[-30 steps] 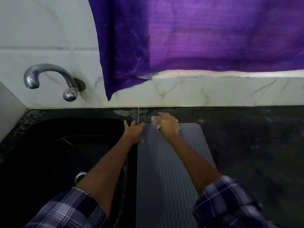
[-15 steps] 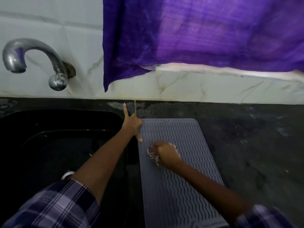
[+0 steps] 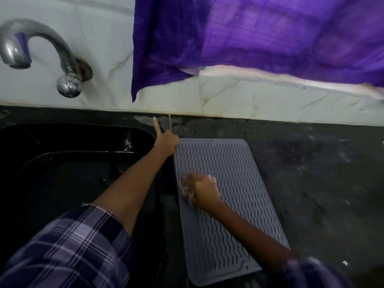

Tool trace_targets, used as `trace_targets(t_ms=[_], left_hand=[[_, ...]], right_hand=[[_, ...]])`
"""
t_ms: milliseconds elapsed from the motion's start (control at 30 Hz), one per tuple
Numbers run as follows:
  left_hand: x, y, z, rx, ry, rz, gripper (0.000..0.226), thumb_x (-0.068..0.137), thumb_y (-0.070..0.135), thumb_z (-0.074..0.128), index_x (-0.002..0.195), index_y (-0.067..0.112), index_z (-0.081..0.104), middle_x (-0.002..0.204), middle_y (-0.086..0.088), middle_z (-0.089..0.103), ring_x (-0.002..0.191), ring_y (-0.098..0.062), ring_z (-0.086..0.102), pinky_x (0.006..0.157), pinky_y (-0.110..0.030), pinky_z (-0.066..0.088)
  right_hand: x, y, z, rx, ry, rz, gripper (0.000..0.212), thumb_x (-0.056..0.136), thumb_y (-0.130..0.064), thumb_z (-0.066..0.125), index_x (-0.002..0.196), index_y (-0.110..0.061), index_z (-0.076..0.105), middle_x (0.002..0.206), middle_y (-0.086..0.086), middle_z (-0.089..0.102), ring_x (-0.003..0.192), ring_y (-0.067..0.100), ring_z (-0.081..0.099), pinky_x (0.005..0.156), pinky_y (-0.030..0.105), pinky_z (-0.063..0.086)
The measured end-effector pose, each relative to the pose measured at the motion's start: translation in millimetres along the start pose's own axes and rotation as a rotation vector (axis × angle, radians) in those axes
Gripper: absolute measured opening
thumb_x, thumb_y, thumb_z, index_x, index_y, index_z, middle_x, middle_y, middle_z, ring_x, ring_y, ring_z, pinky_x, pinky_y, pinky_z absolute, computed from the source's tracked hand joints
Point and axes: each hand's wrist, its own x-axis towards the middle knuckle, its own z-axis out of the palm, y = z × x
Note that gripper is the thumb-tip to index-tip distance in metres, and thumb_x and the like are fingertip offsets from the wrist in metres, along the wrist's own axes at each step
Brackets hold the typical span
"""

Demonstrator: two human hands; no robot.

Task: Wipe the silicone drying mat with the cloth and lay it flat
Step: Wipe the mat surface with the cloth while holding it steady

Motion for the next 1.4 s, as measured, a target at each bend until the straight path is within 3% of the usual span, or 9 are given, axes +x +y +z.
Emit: trace_targets(t_ms=[133, 333, 433, 500, 600, 867, 1000, 1233, 1400], left_hand=[[-0.5, 6.9, -3.8, 0.003, -0.007, -0.024, 0.018, 0.099, 0.015, 0.047, 0.084, 0.016, 0.057, 0.065, 0.004, 0.045, 0.115, -0.022, 0.058, 0.105, -0.075, -0.013], [3.5, 2.6, 5.0, -0.017, -0.061, -0.032, 0.027, 0.098, 0.015, 0.048, 0.121, 0.020, 0.062, 0.118, -0.004, 0.063, 0.131, -0.025, 0.045, 0.100, -0.078, -0.014], [0.3, 0.6, 8.6, -0.044, -0.087, -0.011, 0.031, 0.099, 0.015, 0.046, 0.128, 0.019, 0.056, 0.125, -0.004, 0.060, 0.133, -0.024, 0.043, 0.101, -0.079, -0.013], [2.6, 0.5, 8.7, -0.042, -0.070, -0.002, 0.031, 0.099, 0.019, 0.048, 0.130, 0.020, 0.056, 0.128, -0.001, 0.059, 0.132, -0.023, 0.043, 0.102, -0.080, -0.012], [-0.5, 2.1, 4.3, -0.003, -0.133, -0.005, 0.044, 0.092, 0.041, 0.060, 0.131, 0.020, 0.055, 0.131, -0.001, 0.058, 0.133, -0.022, 0.043, 0.102, -0.080, -0.010], [-0.9, 2.6, 16.9, -0.005, -0.077, -0.042, 0.069, 0.075, 0.057, 0.070, 0.132, 0.023, 0.051, 0.131, -0.005, 0.058, 0.137, -0.026, 0.039, 0.101, -0.080, -0.010], [-4.3, 7.6, 13.9, 0.039, -0.015, -0.082, 0.068, 0.072, 0.055, 0.073, 0.130, 0.024, 0.056, 0.124, -0.005, 0.061, 0.132, -0.025, 0.043, 0.103, -0.079, -0.009], [-10.9, 17.9, 15.3, 0.089, 0.117, -0.202, 0.127, 0.064, 0.060, 0.077, 0.155, 0.017, 0.000, 0.136, -0.009, 0.057, 0.142, -0.030, 0.030, 0.102, -0.077, -0.013], [-13.0, 17.9, 17.2, 0.049, 0.115, -0.256, 0.124, 0.069, 0.062, 0.072, 0.155, 0.018, -0.006, 0.155, -0.006, 0.035, 0.148, -0.034, 0.017, 0.098, -0.079, -0.013]], right_hand=[[50.2, 5.2, -51.6, -0.119, -0.246, -0.026, 0.018, 0.090, -0.012, 0.057, 0.104, -0.005, 0.067, 0.110, 0.014, 0.069, 0.104, 0.028, 0.064, 0.094, 0.038, 0.051], [95.7, -5.1, -25.8, -0.196, 0.079, 0.087, 0.032, 0.089, -0.009, 0.056, 0.121, -0.006, 0.059, 0.122, 0.017, 0.061, 0.114, 0.032, 0.055, 0.094, 0.037, 0.042], [39.0, 0.6, 3.1, -0.071, 0.106, 0.196, 0.018, 0.084, -0.012, 0.063, 0.101, -0.009, 0.068, 0.098, 0.011, 0.070, 0.091, 0.028, 0.066, 0.080, 0.035, 0.054], [-11.7, 8.0, 13.7, -0.140, -0.054, 0.084, 0.012, 0.084, -0.020, 0.064, 0.093, -0.020, 0.071, 0.084, -0.001, 0.074, 0.078, 0.018, 0.071, 0.069, 0.027, 0.059], [-14.5, 12.8, -15.2, -0.128, -0.284, -0.056, 0.016, 0.087, -0.015, 0.062, 0.101, -0.011, 0.070, 0.103, 0.009, 0.072, 0.096, 0.021, 0.067, 0.080, 0.029, 0.056], [117.1, 15.3, -34.2, -0.155, 0.117, 0.200, 0.023, 0.090, -0.011, 0.056, 0.111, -0.006, 0.065, 0.117, 0.017, 0.063, 0.112, 0.034, 0.055, 0.093, 0.043, 0.048], [85.8, 28.3, -28.2, -0.098, -0.040, 0.226, 0.020, 0.084, -0.016, 0.067, 0.101, -0.007, 0.071, 0.106, 0.016, 0.070, 0.097, 0.031, 0.066, 0.085, 0.036, 0.054], [139.4, 22.1, -52.3, -0.083, 0.072, 0.166, 0.028, 0.088, -0.010, 0.059, 0.115, -0.008, 0.064, 0.118, 0.020, 0.065, 0.109, 0.036, 0.061, 0.092, 0.044, 0.050], [84.0, 17.0, -14.7, -0.048, 0.088, 0.229, 0.025, 0.088, -0.020, 0.058, 0.111, -0.013, 0.067, 0.117, 0.014, 0.063, 0.113, 0.034, 0.058, 0.092, 0.040, 0.049]])
